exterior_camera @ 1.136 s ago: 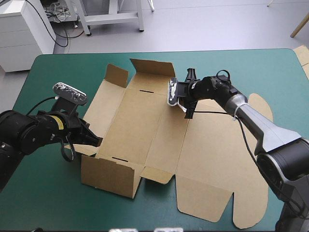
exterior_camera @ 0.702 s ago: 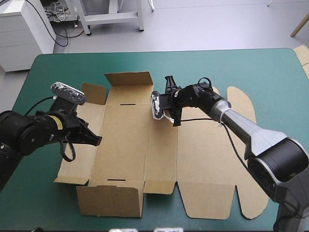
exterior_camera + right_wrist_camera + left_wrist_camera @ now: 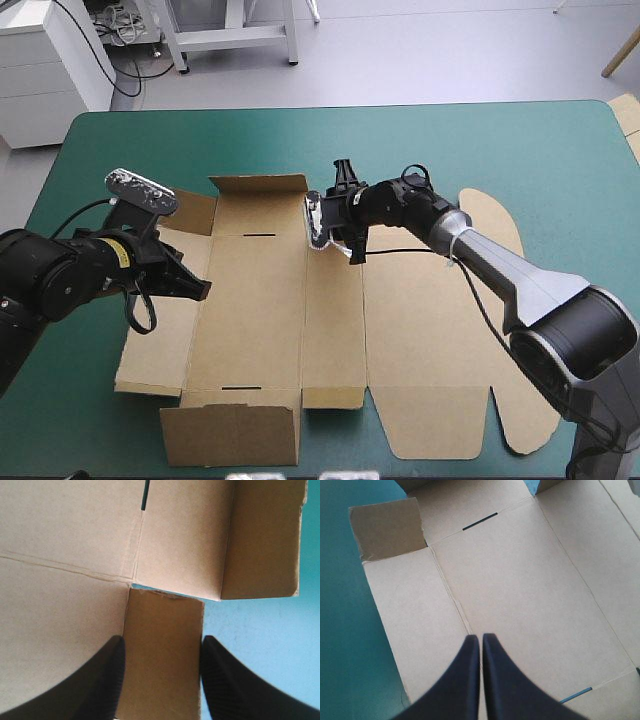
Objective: Fold the box
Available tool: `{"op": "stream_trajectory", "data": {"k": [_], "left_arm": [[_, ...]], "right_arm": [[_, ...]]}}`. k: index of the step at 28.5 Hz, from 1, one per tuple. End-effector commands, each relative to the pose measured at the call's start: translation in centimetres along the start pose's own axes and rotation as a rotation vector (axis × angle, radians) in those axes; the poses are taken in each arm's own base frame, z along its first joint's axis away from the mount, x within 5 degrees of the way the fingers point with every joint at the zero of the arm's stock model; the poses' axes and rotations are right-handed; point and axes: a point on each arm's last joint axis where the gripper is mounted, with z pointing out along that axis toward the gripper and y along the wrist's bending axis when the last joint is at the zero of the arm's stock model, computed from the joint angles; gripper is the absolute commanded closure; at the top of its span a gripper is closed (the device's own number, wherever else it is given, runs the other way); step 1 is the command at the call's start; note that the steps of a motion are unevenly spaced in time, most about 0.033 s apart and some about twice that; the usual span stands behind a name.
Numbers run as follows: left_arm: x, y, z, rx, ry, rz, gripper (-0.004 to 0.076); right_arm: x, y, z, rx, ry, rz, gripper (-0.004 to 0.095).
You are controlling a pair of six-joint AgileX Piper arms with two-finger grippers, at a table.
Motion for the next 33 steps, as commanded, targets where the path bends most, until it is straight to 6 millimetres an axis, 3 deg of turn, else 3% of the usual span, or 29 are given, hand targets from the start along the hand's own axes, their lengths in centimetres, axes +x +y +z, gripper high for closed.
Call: {"op": "stream_trajectory", "data": {"k": [1,9,12,19,21,26,33], "left_arm": [[-0.8,0.2,-1.4,-0.004,-0.098,-0.02,0.0731],[-0.8,0.2,-1.4,-0.004,-0.098,-0.02,0.0731],[-0.8,0.2,-1.4,-0.004,-0.098,-0.02,0.0731],[-0.8,0.2,-1.4,-0.004,-0.098,-0.02,0.0731],[-0.8,0.2,-1.4,-0.004,-0.098,-0.02,0.0731],[-0.7,0.3,-1.4,-0.016,-0.089,0.0,0.0731],[-0.7,0.4,-1.4,-0.032,-0.093,0.007,0.0731]], "right_arm": [[-1.3,-2.8,-4.0,0.17,-0.042,0.026,0.0347],[-2.5,-4.7,-11.8,0.32,-0.1,0.299,0.0354],[-2.6,-5.1,-15.0,0.394,-0.106,0.412,0.041],[-2.0,-5.1,-20.8,0.509,-0.09,0.729,0.0836],[-1.7,-4.8,-21.9,0.533,-0.063,0.785,0.0929],[0.1,-4.1,-23.6,0.602,0.114,0.963,0.0928],[3.9,-2.9,-24.4,0.581,0.362,1.121,0.0928]]}}
